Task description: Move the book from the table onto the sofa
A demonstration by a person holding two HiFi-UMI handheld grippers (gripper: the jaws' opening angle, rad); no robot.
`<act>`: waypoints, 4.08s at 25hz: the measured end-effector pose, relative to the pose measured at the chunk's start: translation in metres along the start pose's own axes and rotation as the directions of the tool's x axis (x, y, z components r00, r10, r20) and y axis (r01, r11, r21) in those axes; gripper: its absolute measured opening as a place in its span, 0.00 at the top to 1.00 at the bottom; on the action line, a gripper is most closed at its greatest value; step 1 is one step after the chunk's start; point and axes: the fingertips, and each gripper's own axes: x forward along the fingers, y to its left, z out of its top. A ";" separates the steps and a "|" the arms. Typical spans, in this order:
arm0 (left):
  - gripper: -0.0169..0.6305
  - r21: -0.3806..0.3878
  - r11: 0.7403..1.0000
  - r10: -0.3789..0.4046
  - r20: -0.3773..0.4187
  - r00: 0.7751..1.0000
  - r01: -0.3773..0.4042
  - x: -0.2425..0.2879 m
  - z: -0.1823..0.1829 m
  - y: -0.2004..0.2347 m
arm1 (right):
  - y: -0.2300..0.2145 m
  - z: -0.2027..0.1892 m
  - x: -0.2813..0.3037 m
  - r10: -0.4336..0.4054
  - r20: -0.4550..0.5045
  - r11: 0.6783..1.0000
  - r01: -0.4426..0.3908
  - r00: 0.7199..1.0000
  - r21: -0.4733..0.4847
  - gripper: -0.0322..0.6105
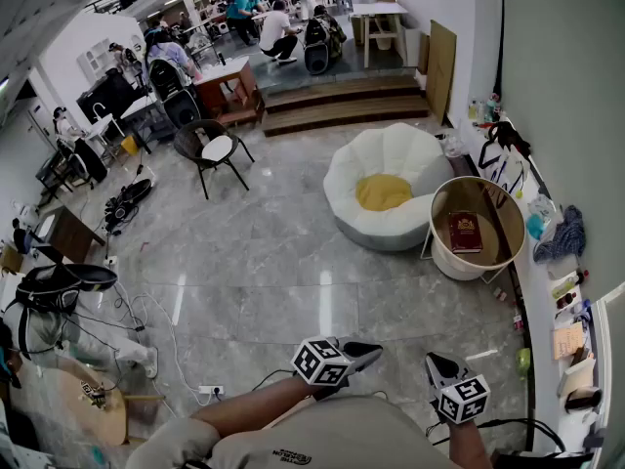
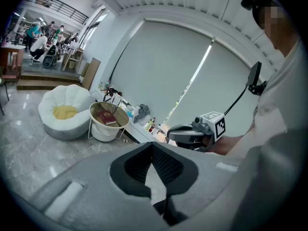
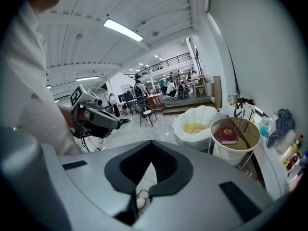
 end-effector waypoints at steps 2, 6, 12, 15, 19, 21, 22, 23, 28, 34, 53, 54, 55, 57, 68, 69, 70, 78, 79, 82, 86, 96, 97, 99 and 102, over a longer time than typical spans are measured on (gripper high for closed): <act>0.96 0.003 1.000 0.018 0.011 1.000 -0.018 -0.002 0.002 0.003 | 0.001 -0.001 0.003 0.011 -0.008 1.000 -0.011 1.000 -0.018 0.93; 0.96 0.004 1.000 0.024 0.036 0.999 -0.024 0.006 0.013 0.006 | -0.013 0.006 0.007 0.011 0.001 0.999 -0.011 1.000 -0.038 0.93; 0.96 0.059 0.998 0.010 -0.014 1.000 -0.010 0.018 0.023 0.011 | -0.025 0.011 0.014 -0.009 0.010 1.000 0.009 1.000 -0.014 0.93; 0.96 0.068 0.998 -0.015 -0.056 0.998 0.018 0.039 0.026 0.018 | -0.043 0.004 0.016 -0.029 -0.010 0.999 0.029 1.000 0.030 0.93; 0.96 0.045 0.996 -0.072 -0.087 0.994 0.076 0.069 0.033 0.038 | -0.073 -0.003 0.026 -0.076 -0.044 0.993 0.079 0.996 0.084 0.93; 0.96 0.034 0.994 -0.096 -0.097 0.991 0.099 0.083 0.042 0.057 | -0.089 -0.001 0.036 -0.095 -0.058 0.988 0.101 0.994 0.116 0.93; 0.96 0.029 0.994 -0.106 -0.098 0.990 0.109 0.089 0.048 0.067 | -0.097 0.000 0.041 -0.101 -0.063 0.985 0.109 0.993 0.136 0.93; 0.96 0.026 0.993 -0.116 -0.097 0.988 0.119 0.096 0.057 0.078 | -0.106 0.003 0.048 -0.107 -0.067 0.981 0.117 0.992 0.156 0.93; 0.96 0.019 0.987 -0.160 -0.088 0.983 0.162 0.118 0.113 0.138 | -0.147 0.039 0.089 -0.165 -0.100 0.968 0.181 0.981 0.176 0.93; 0.95 0.065 0.971 -0.217 -0.155 0.964 0.230 0.130 0.159 0.207 | -0.191 0.090 0.152 -0.223 -0.124 0.948 0.245 0.967 0.203 0.79; 0.84 -0.054 0.992 -0.126 -0.254 0.959 0.116 0.264 0.223 0.359 | -0.389 0.103 0.250 -0.234 -0.196 0.904 0.287 0.952 0.318 0.79; 0.83 -0.073 0.991 -0.124 -0.268 0.955 0.108 0.276 0.225 0.367 | -0.408 0.100 0.257 -0.229 -0.204 0.902 0.286 0.952 0.324 0.79; 0.83 -0.094 0.990 -0.123 -0.281 0.952 0.100 0.289 0.228 0.374 | -0.427 0.096 0.263 -0.222 -0.214 0.900 0.284 0.951 0.329 0.79; 0.81 -0.135 0.987 -0.123 -0.304 0.945 0.085 0.318 0.231 0.388 | -0.468 0.085 0.275 -0.205 -0.244 0.898 0.281 0.948 0.338 0.79; 0.76 -0.275 0.962 -0.112 -0.389 0.914 0.001 0.501 0.222 0.480 | -0.681 -0.003 0.343 -0.159 -0.395 0.859 0.324 0.905 0.396 0.74; 0.76 -0.278 0.960 -0.109 -0.400 0.910 -0.007 0.516 0.217 0.489 | -0.695 -0.011 0.350 -0.153 -0.405 0.860 0.324 0.901 0.394 0.74; 0.75 -0.282 0.959 -0.104 -0.412 0.905 -0.018 0.530 0.211 0.499 | -0.708 -0.019 0.357 -0.145 -0.415 0.862 0.321 0.898 0.393 0.74; 0.72 -0.316 0.942 -0.066 -0.504 0.861 -0.113 0.607 0.164 0.560 | -0.782 -0.081 0.401 -0.076 -0.474 0.865 0.294 0.877 0.406 0.74; 0.72 -0.322 0.938 -0.062 -0.511 0.857 -0.124 0.615 0.160 0.566 | -0.787 -0.087 0.406 -0.059 -0.467 0.860 0.282 0.882 0.426 0.74; 0.71 -0.343 0.927 -0.054 -0.522 0.851 -0.151 0.635 0.147 0.578 | -0.792 -0.100 0.418 -0.008 -0.425 0.831 0.243 0.905 0.501 0.74; 0.69 -0.410 0.893 -0.063 -0.519 0.853 -0.184 0.658 0.133 0.589 | -0.793 -0.110 0.425 0.025 -0.366 0.783 0.209 0.930 0.586 0.74; 0.70 -0.478 0.835 -0.058 -0.569 0.821 -0.272 0.672 0.120 0.599 | -0.787 -0.108 0.424 0.030 -0.304 0.696 0.198 0.952 0.690 0.83; 0.74 -0.469 0.840 -0.051 -0.569 0.821 -0.273 0.672 0.122 0.598 | -0.787 -0.106 0.423 0.026 -0.303 0.697 0.200 0.952 0.688 0.83; 0.77 -0.450 0.850 -0.035 -0.567 0.823 -0.274 0.670 0.125 0.597 | -0.784 -0.099 0.421 0.024 -0.290 0.693 0.193 0.957 0.695 0.85; 0.77 -0.453 0.852 -0.036 -0.552 0.833 -0.263 0.667 0.130 0.594 | -0.776 -0.094 0.417 0.019 -0.294 0.692 0.200 0.956 0.694 0.86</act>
